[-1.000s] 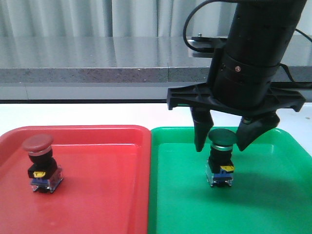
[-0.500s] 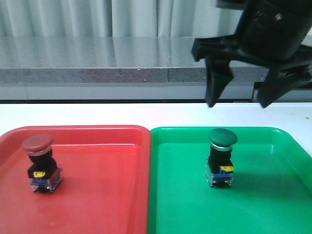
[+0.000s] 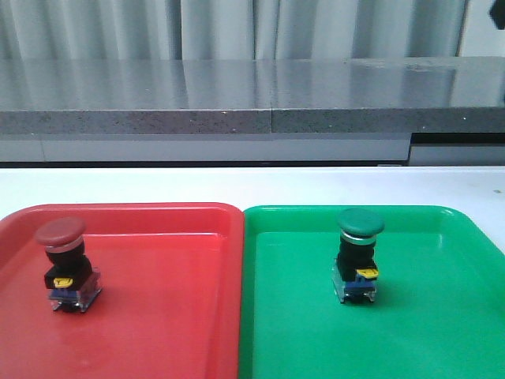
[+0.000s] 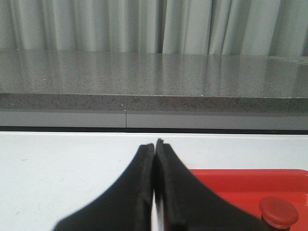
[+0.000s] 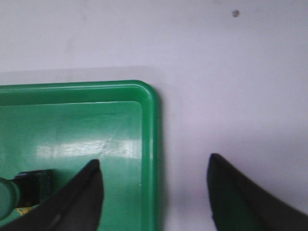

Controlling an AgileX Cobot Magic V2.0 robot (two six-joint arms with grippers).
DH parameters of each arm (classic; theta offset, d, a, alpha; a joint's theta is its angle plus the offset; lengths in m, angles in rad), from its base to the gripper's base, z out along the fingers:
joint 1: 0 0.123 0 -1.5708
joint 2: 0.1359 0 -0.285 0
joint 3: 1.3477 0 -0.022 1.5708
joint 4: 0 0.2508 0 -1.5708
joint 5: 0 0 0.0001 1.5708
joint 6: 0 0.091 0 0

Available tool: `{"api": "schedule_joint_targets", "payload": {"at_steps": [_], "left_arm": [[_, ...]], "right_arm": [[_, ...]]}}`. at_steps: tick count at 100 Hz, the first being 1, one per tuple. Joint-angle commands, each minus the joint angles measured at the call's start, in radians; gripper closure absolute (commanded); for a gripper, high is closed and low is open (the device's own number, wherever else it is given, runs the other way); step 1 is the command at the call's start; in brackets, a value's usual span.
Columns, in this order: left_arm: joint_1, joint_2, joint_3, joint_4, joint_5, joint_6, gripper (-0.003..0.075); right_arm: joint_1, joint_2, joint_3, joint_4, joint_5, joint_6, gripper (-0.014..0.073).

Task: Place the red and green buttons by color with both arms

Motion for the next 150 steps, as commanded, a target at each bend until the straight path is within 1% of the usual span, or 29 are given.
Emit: {"api": "schedule_joint_targets", "payload": {"at_steps": [1, 4, 6, 11, 18, 21, 25, 34, 73, 90, 95, 117, 127, 139, 150], "left_arm": [[0.006, -0.032, 0.012, -0.007, -0.076, -0.009, 0.0741], [0.006, -0.032, 0.012, -0.007, -0.076, -0.009, 0.0741], [0.006, -0.032, 0.012, -0.007, -0.076, -0.009, 0.0741], [0.006, -0.032, 0.012, -0.007, -0.076, -0.009, 0.0741], [0.006, -0.032, 0.012, -0.007, -0.076, -0.009, 0.0741], [0.006, -0.032, 0.012, -0.007, -0.076, -0.009, 0.0741], [0.006, -0.032, 0.012, -0.007, -0.076, -0.009, 0.0741], [0.006, -0.032, 0.012, -0.007, -0.076, -0.009, 0.0741], [0.006, -0.032, 0.012, -0.007, -0.076, -0.009, 0.0741], [0.006, -0.032, 0.012, -0.007, -0.076, -0.009, 0.0741], [0.006, -0.032, 0.012, -0.007, -0.076, -0.009, 0.0741], [0.006, -0.032, 0.012, -0.007, -0.076, -0.009, 0.0741], [0.006, -0.032, 0.012, -0.007, -0.076, -0.009, 0.0741], [0.006, -0.032, 0.012, -0.007, -0.076, -0.009, 0.0741], [0.006, -0.032, 0.012, -0.007, -0.076, -0.009, 0.0741]], "right_arm": [[-0.049, -0.070, 0.014, 0.000, -0.039, -0.031, 0.0323], [-0.061, -0.085, 0.028, 0.000, -0.043, -0.036, 0.0394], [-0.069, -0.096, 0.039, 0.000, -0.047, -0.040, 0.0422], [-0.083, -0.124, 0.064, 0.000, -0.061, -0.043, 0.0530], [-0.096, -0.165, 0.101, 0.000, -0.088, -0.049, 0.0637], [-0.101, -0.182, 0.116, 0.000, -0.097, -0.056, 0.0666], [-0.105, -0.209, 0.137, 0.001, -0.111, -0.072, 0.0653], [-0.110, -0.269, 0.180, 0.001, -0.134, -0.093, 0.0657], [-0.111, -0.533, 0.379, 0.016, -0.295, -0.098, 0.0657], [-0.134, -0.650, 0.480, 0.080, -0.399, -0.224, 0.0657], [-0.142, -0.688, 0.506, 0.086, -0.421, -0.242, 0.0657], [-0.146, -0.902, 0.633, 0.080, -0.456, -0.243, 0.0657], [-0.146, -1.021, 0.691, 0.053, -0.465, -0.243, 0.0657], [-0.146, -1.133, 0.746, 0.030, -0.530, -0.243, 0.0657], [-0.146, -1.209, 0.782, 0.030, -0.543, -0.243, 0.0657]]}}
